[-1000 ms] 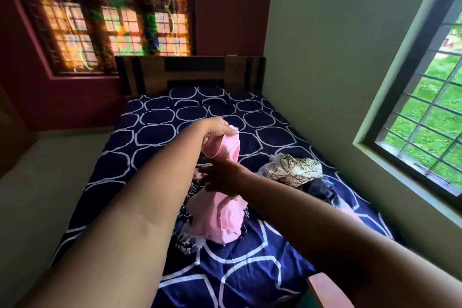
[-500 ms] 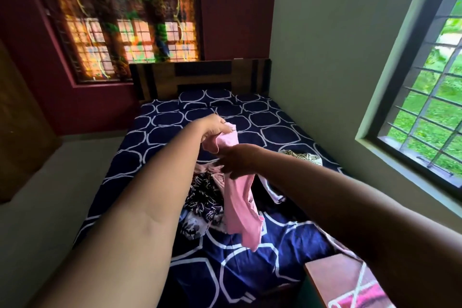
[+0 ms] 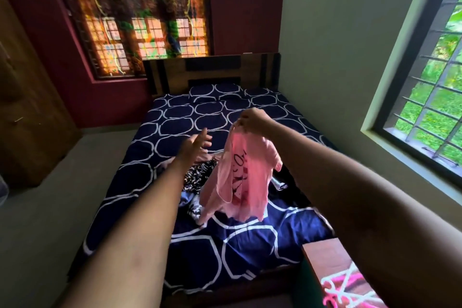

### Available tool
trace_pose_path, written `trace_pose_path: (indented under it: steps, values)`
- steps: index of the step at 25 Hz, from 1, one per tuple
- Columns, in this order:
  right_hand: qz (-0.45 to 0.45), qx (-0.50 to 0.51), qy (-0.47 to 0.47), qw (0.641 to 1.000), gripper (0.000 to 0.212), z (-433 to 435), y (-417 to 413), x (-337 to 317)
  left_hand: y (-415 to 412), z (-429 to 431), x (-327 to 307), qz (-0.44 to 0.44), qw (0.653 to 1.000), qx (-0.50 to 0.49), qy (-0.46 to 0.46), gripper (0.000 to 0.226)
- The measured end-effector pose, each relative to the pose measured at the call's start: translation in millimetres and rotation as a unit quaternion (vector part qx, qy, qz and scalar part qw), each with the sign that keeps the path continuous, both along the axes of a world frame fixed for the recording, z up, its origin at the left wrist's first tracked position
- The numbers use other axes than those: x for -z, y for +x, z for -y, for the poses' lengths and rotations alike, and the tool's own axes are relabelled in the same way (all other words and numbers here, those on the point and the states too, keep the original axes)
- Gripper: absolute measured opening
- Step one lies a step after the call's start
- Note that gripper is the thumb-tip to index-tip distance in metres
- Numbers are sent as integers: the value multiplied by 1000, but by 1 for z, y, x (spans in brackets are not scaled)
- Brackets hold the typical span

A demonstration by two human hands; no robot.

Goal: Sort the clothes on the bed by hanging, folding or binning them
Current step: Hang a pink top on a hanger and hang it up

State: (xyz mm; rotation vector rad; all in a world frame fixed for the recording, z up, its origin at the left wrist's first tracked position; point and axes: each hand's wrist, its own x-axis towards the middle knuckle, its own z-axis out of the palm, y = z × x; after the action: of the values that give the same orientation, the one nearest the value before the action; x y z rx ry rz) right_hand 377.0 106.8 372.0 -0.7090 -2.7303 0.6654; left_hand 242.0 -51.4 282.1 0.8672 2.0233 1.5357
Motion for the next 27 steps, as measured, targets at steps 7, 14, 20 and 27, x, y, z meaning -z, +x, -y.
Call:
trace_pose_path:
  steps: [7,14,20,27]
  values:
    - [-74,-43,-58,995,21,22,-2,-39,32,35,87,-53,991,90,-89,79]
    - [-78,-27,-32,996,20,2,26,-47,38,14,75,-141,979,-51,-136,44]
    - [50,-73,-17,996,31,-22,61,-13,-8,41,47,-70,957,-280,10,42]
    - [133,-55,63,988,27,-41,56,45,-28,72,57,-156,951,-265,-45,45]
